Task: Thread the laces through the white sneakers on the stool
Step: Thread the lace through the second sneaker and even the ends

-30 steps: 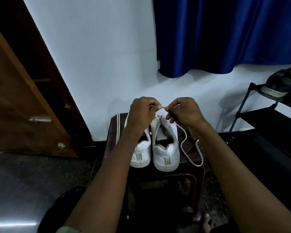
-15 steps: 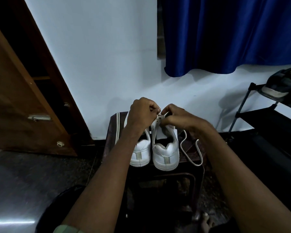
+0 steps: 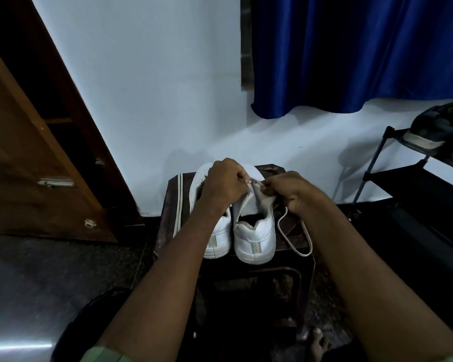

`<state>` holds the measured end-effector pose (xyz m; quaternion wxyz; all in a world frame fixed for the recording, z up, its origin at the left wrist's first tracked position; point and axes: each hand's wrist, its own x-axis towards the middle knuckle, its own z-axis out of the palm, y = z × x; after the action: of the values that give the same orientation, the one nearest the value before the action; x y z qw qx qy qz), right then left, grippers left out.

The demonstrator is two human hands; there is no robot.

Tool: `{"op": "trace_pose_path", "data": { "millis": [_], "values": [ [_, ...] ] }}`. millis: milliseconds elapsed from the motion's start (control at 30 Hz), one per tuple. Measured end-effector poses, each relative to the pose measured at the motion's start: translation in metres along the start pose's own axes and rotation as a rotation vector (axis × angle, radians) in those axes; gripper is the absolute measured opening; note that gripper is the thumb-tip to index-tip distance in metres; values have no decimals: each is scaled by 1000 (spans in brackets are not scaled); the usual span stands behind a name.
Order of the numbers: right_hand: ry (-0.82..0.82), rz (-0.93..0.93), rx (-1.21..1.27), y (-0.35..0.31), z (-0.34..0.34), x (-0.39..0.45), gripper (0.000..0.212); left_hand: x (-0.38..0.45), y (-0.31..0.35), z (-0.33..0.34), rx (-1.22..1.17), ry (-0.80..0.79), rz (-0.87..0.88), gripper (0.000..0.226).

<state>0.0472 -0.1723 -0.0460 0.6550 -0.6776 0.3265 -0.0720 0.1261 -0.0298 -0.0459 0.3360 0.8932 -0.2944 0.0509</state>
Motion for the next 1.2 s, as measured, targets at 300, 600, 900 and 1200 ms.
{"op": "trace_pose_path", "data": {
  "millis": [300,600,900,1200],
  "values": [
    [-171,37,46,11,-7,13,36,2,2,7,36,39,-48,15],
    [-154,-49,-28,14,-4,17,34,5,3,7,86,3,10,16],
    [-79,-20,115,9,-2,11,23,1,7,7,124,35,32,9],
    [46,-197,32,22,11,12,5,1,2,6,35,24,56,32]
  ]
}}
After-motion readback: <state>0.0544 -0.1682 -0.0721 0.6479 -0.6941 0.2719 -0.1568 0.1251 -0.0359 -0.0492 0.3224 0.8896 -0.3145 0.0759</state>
